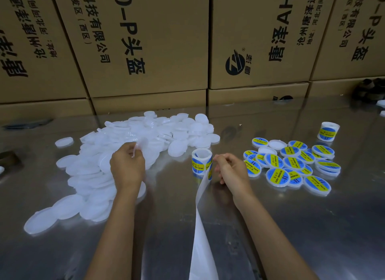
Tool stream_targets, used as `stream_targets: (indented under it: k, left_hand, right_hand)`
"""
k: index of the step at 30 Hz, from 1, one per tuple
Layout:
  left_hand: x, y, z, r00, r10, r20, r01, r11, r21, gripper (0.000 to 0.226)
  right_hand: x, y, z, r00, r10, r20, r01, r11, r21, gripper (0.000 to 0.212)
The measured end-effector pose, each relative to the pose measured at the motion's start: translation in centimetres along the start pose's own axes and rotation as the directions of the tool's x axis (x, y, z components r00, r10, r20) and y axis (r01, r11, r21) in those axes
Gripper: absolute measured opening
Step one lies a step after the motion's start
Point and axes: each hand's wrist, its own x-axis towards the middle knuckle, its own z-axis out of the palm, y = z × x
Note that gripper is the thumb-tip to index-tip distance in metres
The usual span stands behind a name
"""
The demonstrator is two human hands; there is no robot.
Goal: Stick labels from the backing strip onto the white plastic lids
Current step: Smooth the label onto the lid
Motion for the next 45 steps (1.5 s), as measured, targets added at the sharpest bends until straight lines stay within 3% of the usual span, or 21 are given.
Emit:
stream_targets:
  k: [4, 6, 8, 11, 15, 22, 27, 30, 33, 35, 37, 39, 45]
  left_hand:
    - [0.1, 1.1, -0.2, 0.994, -0.101, 0.051, 0.108, 0.979, -0.176, 0.021]
    - [0.0, 1.6, -0.3, 0.948, -0.197, 0.249, 0.286, 0.870, -0.402, 0.016]
    - [-0.6, 2.2, -0.1, 0.871, -0.190, 0.453, 0.423, 0.758, -0.496, 0.014]
    - [-2.0, 3.2, 0.7, 0.804, -0.094, 0.587, 0.432, 0.770, -0.469, 0.019]
    - [-3.7, 4.5, 1.7, 0.737, 0.030, 0.676, 0.376, 0.812, -0.446, 0.011]
    - [-4.8, 5.5, 2.1, 0.679, 0.085, 0.729, 0.407, 0.783, -0.471, 0.023]
    - [-5.7, 5.9, 2.8, 0.672, 0.093, 0.735, 0.392, 0.797, -0.459, 0.031]
    - [-5.4, 5.5, 3.0, 0.718, 0.060, 0.694, 0.374, 0.807, -0.456, 0.038]
    - [-5.1, 5.1, 2.9, 0.740, 0.063, 0.670, 0.336, 0.828, -0.449, 0.042]
    - [-5.0, 5.0, 2.8, 0.749, 0.060, 0.660, 0.331, 0.829, -0.450, 0.041]
    - [-5.0, 5.0, 3.0, 0.757, 0.042, 0.652, 0.324, 0.843, -0.430, 0.038]
    - [-5.1, 5.1, 3.1, 0.752, 0.024, 0.658, 0.331, 0.850, -0.409, 0.036]
    - [-5.1, 5.0, 2.8, 0.771, 0.074, 0.632, 0.207, 0.910, -0.360, 0.040]
  right_hand:
    - [0.1, 0.2, 0.0, 0.999, -0.033, -0.015, 0.033, 0.999, 0.001, 0.014]
    - [0.1, 0.2, 0.1, 0.991, -0.124, -0.041, 0.124, 0.992, -0.018, 0.010]
    - [-0.1, 0.1, 0.3, 0.965, -0.252, -0.068, 0.252, 0.968, -0.018, 0.009]
    - [-0.8, 0.0, 0.6, 0.908, -0.415, -0.066, 0.409, 0.909, -0.084, 0.028]
    - [-1.4, -0.2, 1.0, 0.867, -0.496, -0.035, 0.469, 0.840, -0.273, 0.048]
    - [-1.2, -0.7, 0.6, 0.894, -0.447, -0.040, 0.446, 0.894, -0.028, 0.011]
    - [-1.3, -1.0, 0.6, 0.892, -0.451, 0.025, 0.451, 0.892, 0.023, 0.014]
    - [-0.8, -1.1, 0.1, 0.908, -0.415, -0.061, 0.418, 0.906, 0.061, 0.023]
    - [0.0, -0.8, -0.8, 0.953, -0.296, -0.068, 0.297, 0.955, 0.005, 0.035]
    - [0.4, -0.4, -1.0, 0.987, -0.148, 0.059, 0.151, 0.988, -0.039, 0.043]
    - [0.3, 0.0, -0.9, 0.972, -0.061, 0.229, 0.078, 0.995, -0.068, 0.049]
    - [0.3, 0.5, -0.6, 0.951, -0.082, 0.298, 0.105, 0.993, -0.062, 0.046]
    - [0.2, 1.3, 0.1, 0.962, -0.191, 0.195, 0.236, 0.940, -0.244, 0.043]
